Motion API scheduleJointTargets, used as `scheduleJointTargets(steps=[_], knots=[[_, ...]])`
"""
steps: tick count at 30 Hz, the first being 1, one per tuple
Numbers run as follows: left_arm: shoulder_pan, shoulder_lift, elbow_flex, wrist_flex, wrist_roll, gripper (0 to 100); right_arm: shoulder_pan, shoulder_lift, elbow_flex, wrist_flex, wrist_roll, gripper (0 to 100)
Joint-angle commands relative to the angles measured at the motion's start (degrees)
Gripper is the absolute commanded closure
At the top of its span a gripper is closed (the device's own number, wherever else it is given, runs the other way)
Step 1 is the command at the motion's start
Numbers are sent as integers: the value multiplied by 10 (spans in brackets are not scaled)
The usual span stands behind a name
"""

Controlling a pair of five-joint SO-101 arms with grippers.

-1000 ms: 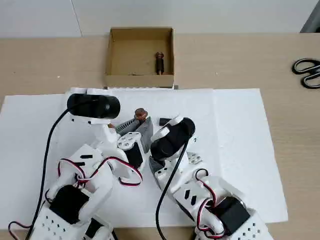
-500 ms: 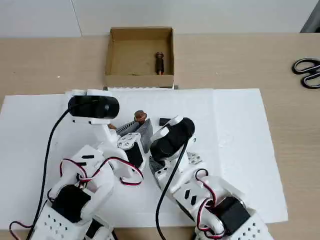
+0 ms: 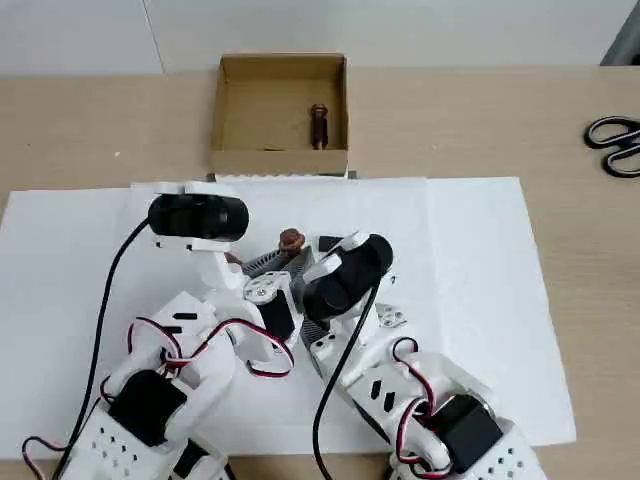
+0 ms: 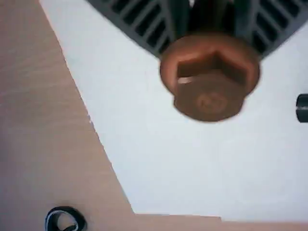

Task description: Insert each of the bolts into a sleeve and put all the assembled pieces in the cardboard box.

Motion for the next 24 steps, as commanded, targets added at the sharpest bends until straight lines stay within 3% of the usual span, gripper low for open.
scheduleJointTargets(steps=[1,8,15,20,24], knots=[[12,-6,-2,27,-20,994,-5,0,-30,-11,5,996],[12,-6,5,92,-60,994,-4,0,-30,-15,6,996],[76,-7,62,91,-62,994,-1,-1,-30,-15,6,996],[81,-7,58,92,-82,991,-1,-3,-30,-15,7,996],[81,-7,57,103,-100,920,-1,-2,-30,-15,7,996]])
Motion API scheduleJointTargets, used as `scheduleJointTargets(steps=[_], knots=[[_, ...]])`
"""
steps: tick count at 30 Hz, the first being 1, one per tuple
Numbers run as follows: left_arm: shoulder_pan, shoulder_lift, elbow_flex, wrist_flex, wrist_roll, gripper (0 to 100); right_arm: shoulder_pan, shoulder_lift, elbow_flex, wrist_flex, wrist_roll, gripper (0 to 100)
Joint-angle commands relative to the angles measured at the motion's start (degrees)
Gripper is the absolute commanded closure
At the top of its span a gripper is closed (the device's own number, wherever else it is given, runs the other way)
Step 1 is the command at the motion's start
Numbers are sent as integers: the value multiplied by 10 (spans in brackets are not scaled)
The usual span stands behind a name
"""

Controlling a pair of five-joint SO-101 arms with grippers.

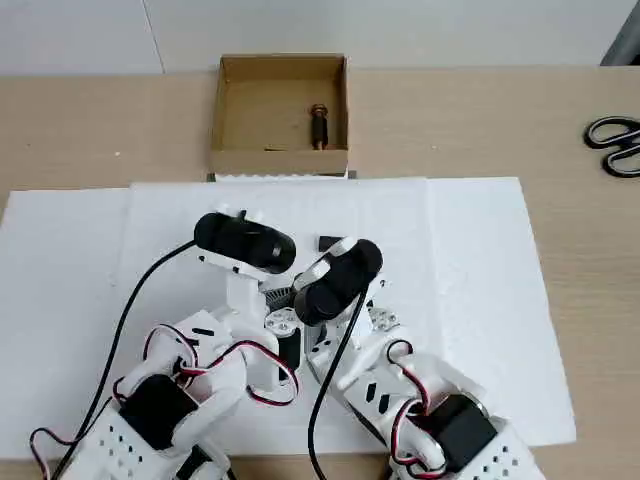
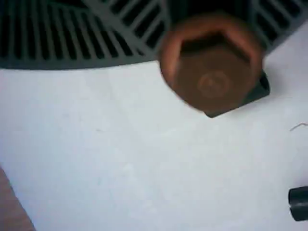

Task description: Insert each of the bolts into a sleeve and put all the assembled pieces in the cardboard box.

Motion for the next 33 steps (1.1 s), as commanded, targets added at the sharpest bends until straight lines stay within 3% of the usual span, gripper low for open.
scheduleJointTargets(steps=[1,5,10,18,24,27,30,33], knots=[[19,0,2,28,-17,893,4,-4,-33,-17,2,996],[19,0,-17,47,-17,812,4,-3,-33,-15,2,996],[16,0,-28,50,-24,808,5,-3,-31,-15,2,996],[-92,4,-99,58,-117,806,5,-3,-30,-13,2,996],[-122,1,-154,121,-136,809,42,-2,-30,-13,2,996],[-147,1,-169,152,-137,863,55,-2,-30,-13,1,996],[-192,1,-168,169,-137,992,65,-2,-29,-12,1,996],[-225,4,-160,194,-151,984,90,-2,-12,-12,1,996]])
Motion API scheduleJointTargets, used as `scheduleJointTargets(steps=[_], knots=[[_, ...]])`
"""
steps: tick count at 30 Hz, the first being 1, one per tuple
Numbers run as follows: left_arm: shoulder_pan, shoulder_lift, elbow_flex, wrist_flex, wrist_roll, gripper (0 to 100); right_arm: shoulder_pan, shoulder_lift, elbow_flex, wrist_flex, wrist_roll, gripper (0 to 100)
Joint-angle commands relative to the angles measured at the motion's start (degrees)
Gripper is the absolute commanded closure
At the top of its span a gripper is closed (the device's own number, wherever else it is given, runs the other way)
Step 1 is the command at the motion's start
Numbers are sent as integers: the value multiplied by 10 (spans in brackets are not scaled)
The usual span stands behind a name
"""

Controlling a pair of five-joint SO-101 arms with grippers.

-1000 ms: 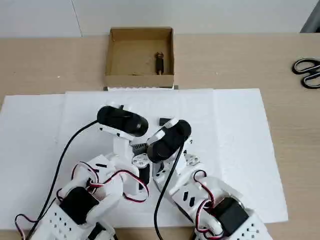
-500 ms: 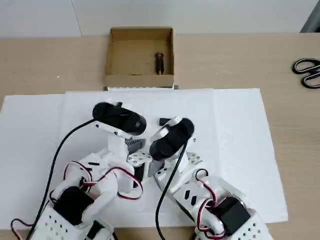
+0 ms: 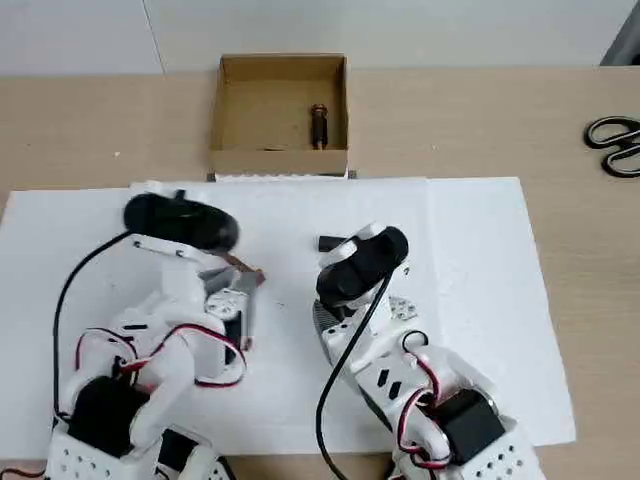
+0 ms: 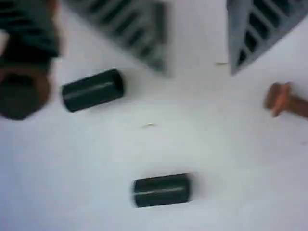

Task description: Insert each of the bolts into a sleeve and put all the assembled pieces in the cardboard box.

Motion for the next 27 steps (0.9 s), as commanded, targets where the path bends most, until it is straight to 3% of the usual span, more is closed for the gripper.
scheduleJointTargets(steps=[1,6,12,17,27], knots=[[-30,-4,-5,26,-37,994,37,-3,-1,-11,2,996],[-93,-4,41,25,-86,994,98,-1,26,-21,1,995],[-149,-4,97,-10,-149,994,130,100,-14,-139,25,996],[-152,-4,155,-47,-195,994,147,344,-199,-190,23,996],[-152,-4,245,-117,-195,994,173,759,-624,-194,26,995]])
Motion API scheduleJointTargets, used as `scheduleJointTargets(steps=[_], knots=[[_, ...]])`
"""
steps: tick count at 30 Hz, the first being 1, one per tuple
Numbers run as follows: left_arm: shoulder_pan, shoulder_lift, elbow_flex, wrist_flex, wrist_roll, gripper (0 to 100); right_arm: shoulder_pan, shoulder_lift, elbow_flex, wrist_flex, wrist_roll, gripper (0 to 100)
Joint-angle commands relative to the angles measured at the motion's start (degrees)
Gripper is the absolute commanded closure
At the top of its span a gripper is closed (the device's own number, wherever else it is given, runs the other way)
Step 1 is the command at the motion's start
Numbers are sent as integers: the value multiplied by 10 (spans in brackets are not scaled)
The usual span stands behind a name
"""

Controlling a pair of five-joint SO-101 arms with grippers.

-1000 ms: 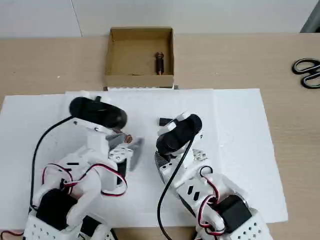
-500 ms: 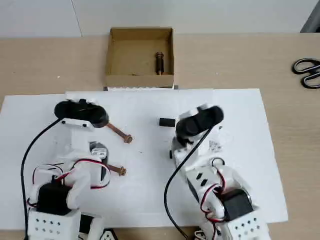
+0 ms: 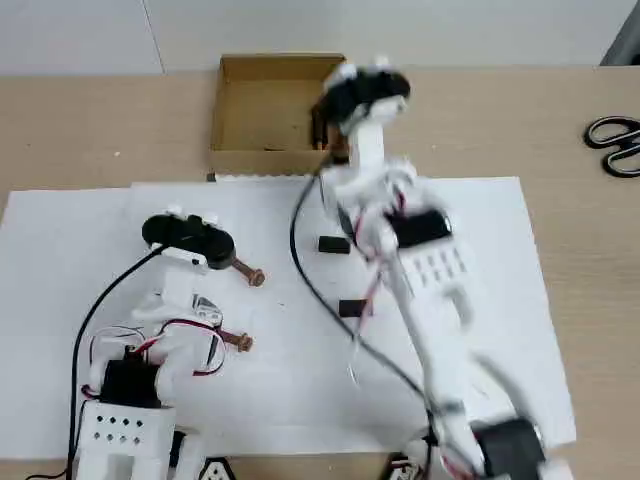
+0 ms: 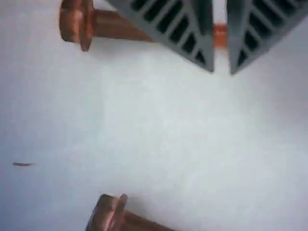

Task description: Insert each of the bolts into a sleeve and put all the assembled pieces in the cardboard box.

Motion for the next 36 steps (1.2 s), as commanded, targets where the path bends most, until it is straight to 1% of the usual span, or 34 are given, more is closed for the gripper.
scheduleJointTargets(steps=[1,7,15,19,23,25,29,31,36], knots=[[-4,-4,0,-17,0,994,15,128,-190,-17,6,995],[-4,-4,0,-19,0,994,12,328,-412,-18,30,995],[-4,-4,0,-18,0,994,12,560,-680,-22,34,995],[-4,-4,0,-19,0,994,12,661,-796,-36,35,995],[-4,-4,0,-18,0,994,0,732,-882,-14,36,993],[-4,-4,0,-17,0,994,-11,752,-913,15,36,964],[-4,-4,0,-17,0,994,-29,767,-950,96,35,811],[-4,-4,0,-17,0,994,-35,766,-962,139,35,757],[-3,-4,0,-19,0,994,-32,766,-1005,205,35,745]])
